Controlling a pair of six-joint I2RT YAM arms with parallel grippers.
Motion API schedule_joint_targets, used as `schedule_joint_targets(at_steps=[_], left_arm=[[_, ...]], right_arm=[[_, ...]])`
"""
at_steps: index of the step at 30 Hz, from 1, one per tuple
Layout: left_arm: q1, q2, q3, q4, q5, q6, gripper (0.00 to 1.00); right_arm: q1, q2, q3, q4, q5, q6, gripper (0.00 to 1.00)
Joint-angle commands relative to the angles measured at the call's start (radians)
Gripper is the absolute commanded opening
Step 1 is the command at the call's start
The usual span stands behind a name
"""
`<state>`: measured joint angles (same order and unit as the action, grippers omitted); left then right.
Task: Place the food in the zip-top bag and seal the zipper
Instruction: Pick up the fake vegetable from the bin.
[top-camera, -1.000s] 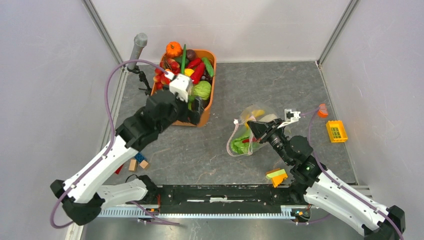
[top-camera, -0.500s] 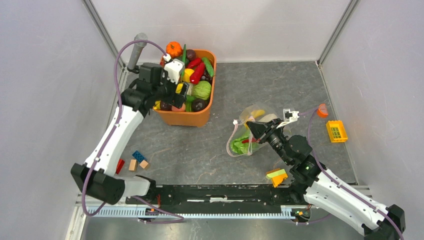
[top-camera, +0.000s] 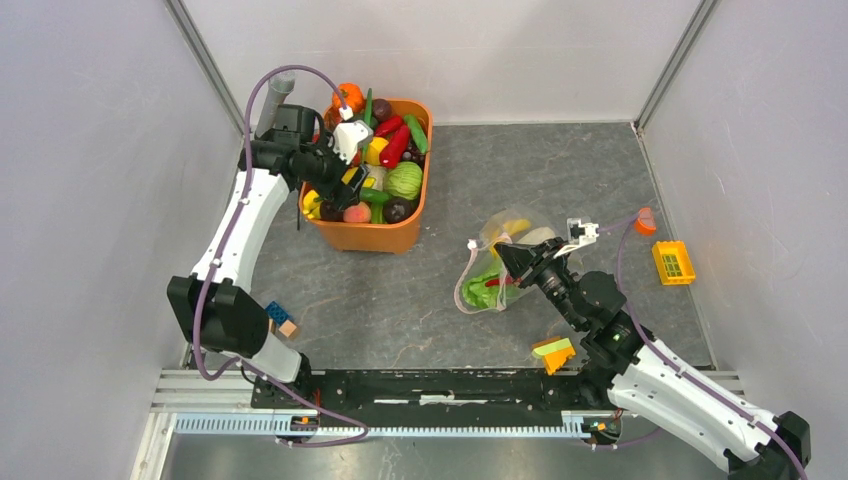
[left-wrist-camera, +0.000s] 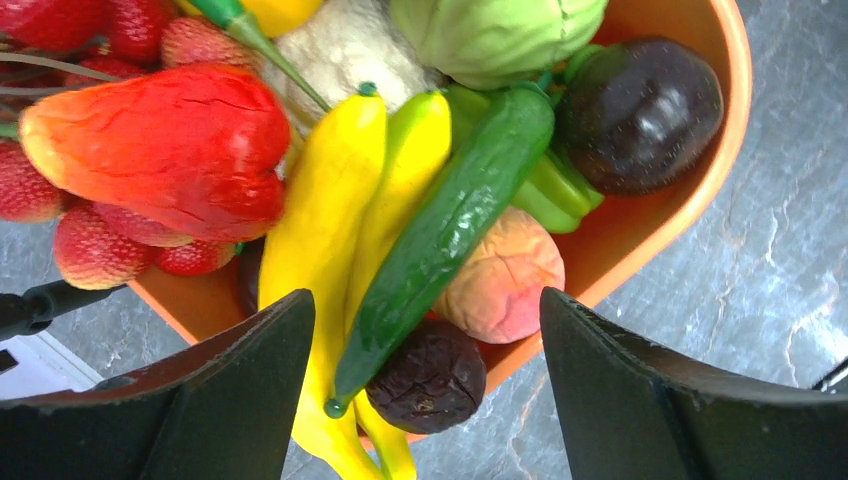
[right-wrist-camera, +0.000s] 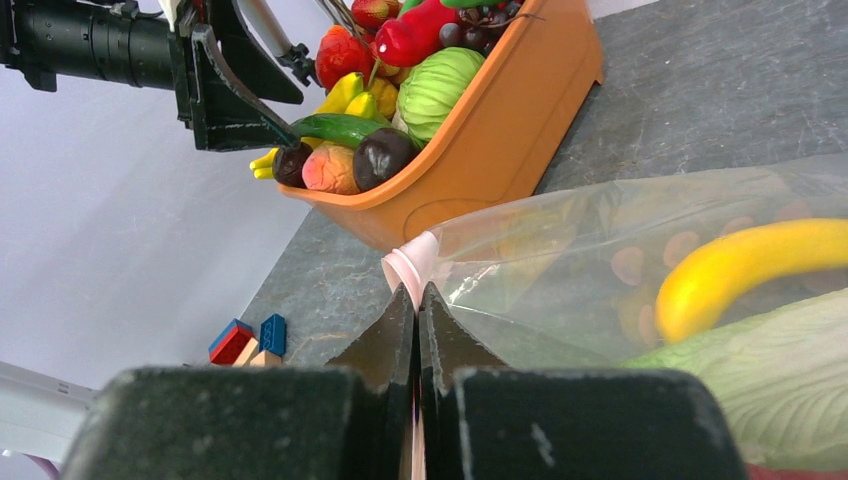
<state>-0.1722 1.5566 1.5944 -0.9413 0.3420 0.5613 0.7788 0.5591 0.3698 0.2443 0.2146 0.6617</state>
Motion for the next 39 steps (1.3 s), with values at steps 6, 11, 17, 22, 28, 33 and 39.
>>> schedule_joint_targets(at_steps=[6,11,17,22,28,33,39], left_arm=[[0.002,0.019,0.018,-0.088,0.061,0.159,0.78],[0.002,0.057,0.034,-0.087,0.031,0.154,0.70],[0.002,0.067,0.024,-0.055,-0.037,0.143,0.68],[0.002,0.049,0.022,0.001,-0.055,0.129,0.69],[0.003,0.054,0.019,0.000,-0.078,0.126,0.55],[0.003,0.072,0.011,0.000,-0.099,0.119,0.60],[0.003,0.102,0.018,0.000,-0.131,0.109,0.60]], right_arm=[[0.004,0.025,0.042,0.033,0.000,-0.018,0.03],[0.003,0.020,0.034,0.035,0.001,-0.017,0.03],[0.004,0.001,0.026,0.029,0.013,-0.014,0.03],[0.004,0.004,0.028,0.030,0.006,-0.011,0.03],[0.004,0.003,0.028,0.030,0.006,-0.013,0.03],[0.004,0.002,0.028,0.027,0.007,-0.013,0.04],[0.004,0.007,0.027,0.028,0.006,-0.012,0.04]])
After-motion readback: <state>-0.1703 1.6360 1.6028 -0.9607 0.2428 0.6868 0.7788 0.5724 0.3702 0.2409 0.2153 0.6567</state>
